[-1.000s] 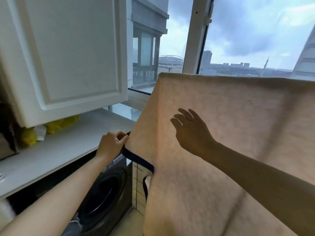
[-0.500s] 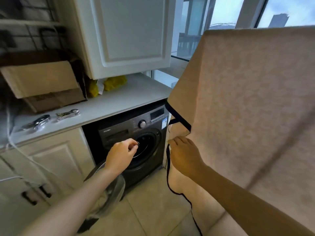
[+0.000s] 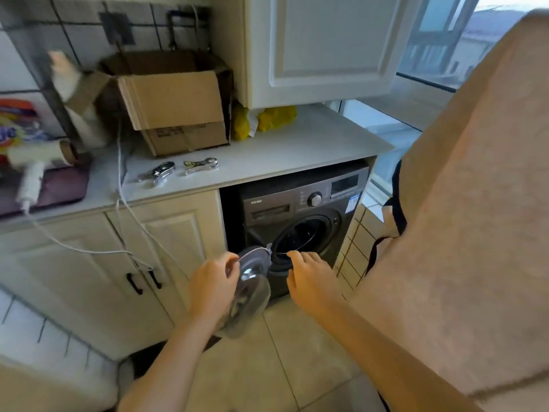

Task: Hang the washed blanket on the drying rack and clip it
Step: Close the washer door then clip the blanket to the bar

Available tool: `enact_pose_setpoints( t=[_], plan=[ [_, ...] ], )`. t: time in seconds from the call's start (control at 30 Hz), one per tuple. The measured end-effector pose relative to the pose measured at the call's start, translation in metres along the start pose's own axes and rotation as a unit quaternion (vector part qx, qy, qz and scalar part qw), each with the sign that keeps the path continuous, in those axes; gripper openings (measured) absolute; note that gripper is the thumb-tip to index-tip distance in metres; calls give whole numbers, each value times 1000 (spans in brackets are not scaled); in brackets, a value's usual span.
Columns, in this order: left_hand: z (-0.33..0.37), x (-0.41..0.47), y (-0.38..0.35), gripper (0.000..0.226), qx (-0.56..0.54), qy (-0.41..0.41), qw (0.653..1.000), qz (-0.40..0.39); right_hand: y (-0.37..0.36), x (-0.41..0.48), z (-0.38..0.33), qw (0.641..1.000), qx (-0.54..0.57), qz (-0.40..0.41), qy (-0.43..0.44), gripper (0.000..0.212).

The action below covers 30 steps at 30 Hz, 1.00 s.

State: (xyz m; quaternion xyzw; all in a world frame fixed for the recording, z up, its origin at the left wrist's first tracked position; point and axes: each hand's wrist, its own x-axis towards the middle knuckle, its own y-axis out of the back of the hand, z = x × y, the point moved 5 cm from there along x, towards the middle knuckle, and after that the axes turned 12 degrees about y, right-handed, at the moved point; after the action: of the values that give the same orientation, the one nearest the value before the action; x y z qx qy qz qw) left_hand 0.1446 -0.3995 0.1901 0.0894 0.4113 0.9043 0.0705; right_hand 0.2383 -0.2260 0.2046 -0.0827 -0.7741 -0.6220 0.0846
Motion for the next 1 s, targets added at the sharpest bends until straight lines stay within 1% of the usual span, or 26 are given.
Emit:
enact_pose_setpoints(
  t=[0.17,0.23,0.47,0.6,0.7,0.83,1.0],
  plan=[
    [-48,37,21,15,19,28,999,14,-38,55,-27,998,51,-36,-18,45],
    [-61,56,32,20,18,30,999,15,-51,79,-35,996,67,-40,-31,45],
    [-100,121,62,21,23,41,998,30,-70,157,-57,992,104,-11,-73,46],
    [-104,156,72,19,8,36,998,50,-73,195,-56,990,113,7,-84,45],
    [-101,180,77,16,7,25,996,82,-73,225,-56,990,117,15,-78,45],
    [-102,217,76,20,10,24,993,116,-73,270,-54,988,141,19,-54,42],
    [-101,258,79,26,24,57,983,173,-84,324,-49,989,147,3,-13,45]
  ],
)
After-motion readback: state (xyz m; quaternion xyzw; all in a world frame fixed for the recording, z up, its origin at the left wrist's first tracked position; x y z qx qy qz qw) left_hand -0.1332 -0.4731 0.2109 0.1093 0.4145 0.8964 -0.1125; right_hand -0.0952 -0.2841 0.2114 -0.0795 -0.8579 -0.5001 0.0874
